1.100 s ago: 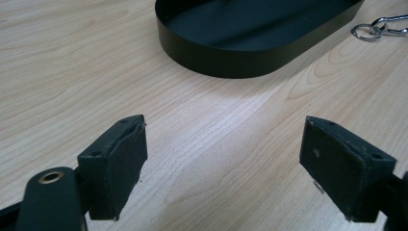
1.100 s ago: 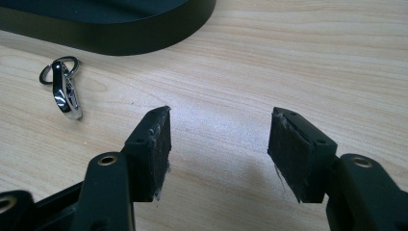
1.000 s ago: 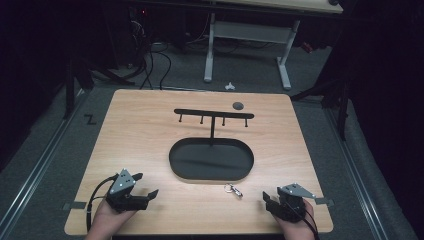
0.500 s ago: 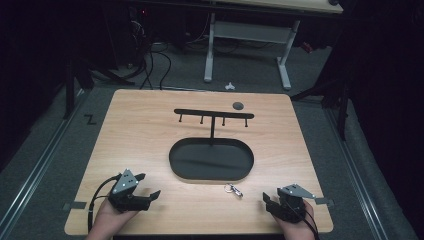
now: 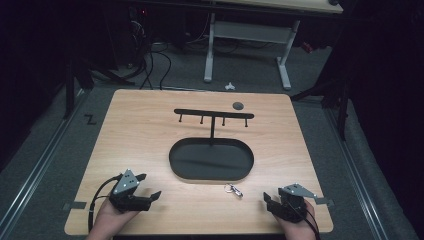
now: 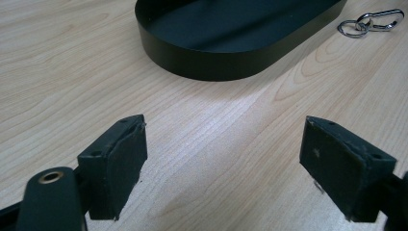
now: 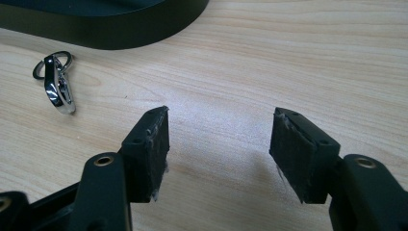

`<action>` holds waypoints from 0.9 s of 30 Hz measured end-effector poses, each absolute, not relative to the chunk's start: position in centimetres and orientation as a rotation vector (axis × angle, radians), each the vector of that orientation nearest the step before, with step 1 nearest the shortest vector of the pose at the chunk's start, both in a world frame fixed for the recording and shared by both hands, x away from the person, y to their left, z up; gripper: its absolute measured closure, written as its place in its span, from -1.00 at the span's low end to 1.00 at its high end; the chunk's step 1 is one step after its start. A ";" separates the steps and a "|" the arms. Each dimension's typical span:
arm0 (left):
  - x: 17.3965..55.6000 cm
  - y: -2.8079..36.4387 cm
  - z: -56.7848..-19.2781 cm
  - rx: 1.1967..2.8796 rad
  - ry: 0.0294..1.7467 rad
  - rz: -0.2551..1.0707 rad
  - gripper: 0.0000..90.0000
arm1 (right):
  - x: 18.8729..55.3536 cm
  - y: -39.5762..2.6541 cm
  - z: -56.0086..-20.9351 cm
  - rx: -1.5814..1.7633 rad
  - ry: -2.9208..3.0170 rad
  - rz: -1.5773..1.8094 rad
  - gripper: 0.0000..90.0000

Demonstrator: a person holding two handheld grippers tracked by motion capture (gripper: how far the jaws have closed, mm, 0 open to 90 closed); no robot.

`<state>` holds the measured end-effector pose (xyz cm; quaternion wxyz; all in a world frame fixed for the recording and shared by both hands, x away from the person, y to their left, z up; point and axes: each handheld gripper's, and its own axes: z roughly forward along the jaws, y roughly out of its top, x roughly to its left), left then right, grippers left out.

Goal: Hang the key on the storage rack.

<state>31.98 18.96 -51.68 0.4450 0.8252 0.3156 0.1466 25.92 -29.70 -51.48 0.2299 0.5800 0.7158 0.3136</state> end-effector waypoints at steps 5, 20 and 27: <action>31.9 18.9 -51.7 2.050 0.777 0.365 -0.62 | 25.8 -29.7 -51.2 1.594 2.003 0.887 -0.08; 31.7 19.0 -51.6 2.039 0.771 0.351 -0.62 | 27.1 -28.5 -49.8 1.578 2.077 0.815 -0.23; 31.7 18.9 -51.7 2.043 0.766 0.345 -0.62 | 27.7 -28.4 -49.4 1.607 2.175 0.745 -0.25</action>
